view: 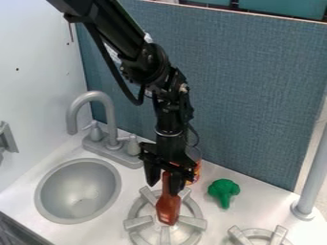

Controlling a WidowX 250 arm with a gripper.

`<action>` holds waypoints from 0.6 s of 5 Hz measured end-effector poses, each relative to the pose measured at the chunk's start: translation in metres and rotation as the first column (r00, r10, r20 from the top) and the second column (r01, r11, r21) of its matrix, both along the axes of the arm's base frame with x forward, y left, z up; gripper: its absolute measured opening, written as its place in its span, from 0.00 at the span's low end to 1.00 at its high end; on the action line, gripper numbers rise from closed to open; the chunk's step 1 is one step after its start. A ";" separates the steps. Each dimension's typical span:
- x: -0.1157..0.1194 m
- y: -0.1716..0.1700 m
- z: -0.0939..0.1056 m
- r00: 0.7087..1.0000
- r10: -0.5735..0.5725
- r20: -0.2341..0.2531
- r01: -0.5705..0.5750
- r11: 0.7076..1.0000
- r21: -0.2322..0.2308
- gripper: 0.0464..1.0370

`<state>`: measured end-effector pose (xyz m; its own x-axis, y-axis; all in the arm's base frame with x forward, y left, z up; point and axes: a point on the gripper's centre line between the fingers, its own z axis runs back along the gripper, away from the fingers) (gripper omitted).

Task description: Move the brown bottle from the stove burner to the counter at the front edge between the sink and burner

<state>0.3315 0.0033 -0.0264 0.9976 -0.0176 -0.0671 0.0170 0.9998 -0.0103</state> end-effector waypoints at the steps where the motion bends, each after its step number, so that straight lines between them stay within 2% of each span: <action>1: 0.003 -0.002 0.000 1.000 -0.003 0.020 0.003 1.000 -0.008 0.36; 2: -0.004 -0.004 0.004 0.999 0.011 0.031 -0.011 1.000 -0.022 0.31; 3: -0.012 -0.006 0.032 0.996 0.039 0.081 -0.036 0.999 -0.039 0.31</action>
